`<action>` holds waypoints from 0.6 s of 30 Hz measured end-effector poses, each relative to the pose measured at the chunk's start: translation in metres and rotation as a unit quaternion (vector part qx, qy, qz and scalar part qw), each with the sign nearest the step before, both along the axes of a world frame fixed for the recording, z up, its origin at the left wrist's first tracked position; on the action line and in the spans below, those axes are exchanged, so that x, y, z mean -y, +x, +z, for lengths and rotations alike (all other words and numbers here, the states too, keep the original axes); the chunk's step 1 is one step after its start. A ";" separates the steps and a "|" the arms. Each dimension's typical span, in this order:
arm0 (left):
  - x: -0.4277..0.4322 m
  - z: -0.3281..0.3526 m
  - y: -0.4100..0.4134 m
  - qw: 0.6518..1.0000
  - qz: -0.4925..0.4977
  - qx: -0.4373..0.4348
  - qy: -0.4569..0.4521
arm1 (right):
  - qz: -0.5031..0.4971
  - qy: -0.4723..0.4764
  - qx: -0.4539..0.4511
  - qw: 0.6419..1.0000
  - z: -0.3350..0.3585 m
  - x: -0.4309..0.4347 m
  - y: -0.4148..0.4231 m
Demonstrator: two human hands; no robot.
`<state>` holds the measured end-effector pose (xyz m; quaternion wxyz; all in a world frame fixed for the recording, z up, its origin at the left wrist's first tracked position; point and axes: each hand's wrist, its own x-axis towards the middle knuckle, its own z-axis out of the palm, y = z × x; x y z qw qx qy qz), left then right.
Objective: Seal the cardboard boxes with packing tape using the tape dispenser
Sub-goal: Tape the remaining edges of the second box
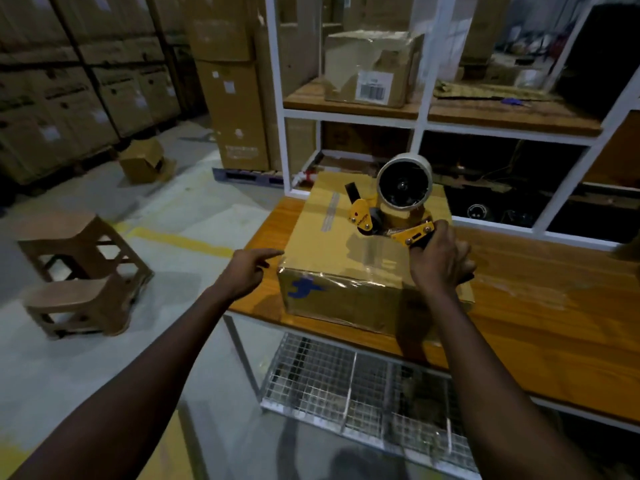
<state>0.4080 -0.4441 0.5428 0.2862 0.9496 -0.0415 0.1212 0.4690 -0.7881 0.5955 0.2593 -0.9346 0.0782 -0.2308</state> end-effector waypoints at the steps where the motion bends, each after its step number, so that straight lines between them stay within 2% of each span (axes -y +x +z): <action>1: -0.007 -0.003 0.000 1.000 -0.020 -0.016 0.004 | -0.001 0.000 0.002 1.000 -0.001 -0.011 0.000; 5: -0.017 -0.020 0.007 0.996 -0.093 -0.002 -0.013 | -0.013 -0.011 0.001 1.000 -0.006 -0.038 0.001; 9: -0.014 -0.026 0.015 0.991 -0.122 0.048 -0.022 | -0.021 -0.020 -0.004 1.000 -0.010 -0.049 0.003; 13: -0.013 -0.030 0.023 0.989 -0.143 0.048 -0.007 | -0.020 -0.030 0.002 0.999 -0.014 -0.050 0.006; 15: -0.012 -0.032 0.026 0.986 -0.158 0.055 0.028 | -0.020 -0.025 0.006 0.999 -0.016 -0.050 0.008; 18: -0.013 -0.035 0.035 0.961 -0.170 0.124 0.178 | -0.024 -0.019 -0.001 1.000 -0.019 -0.051 0.011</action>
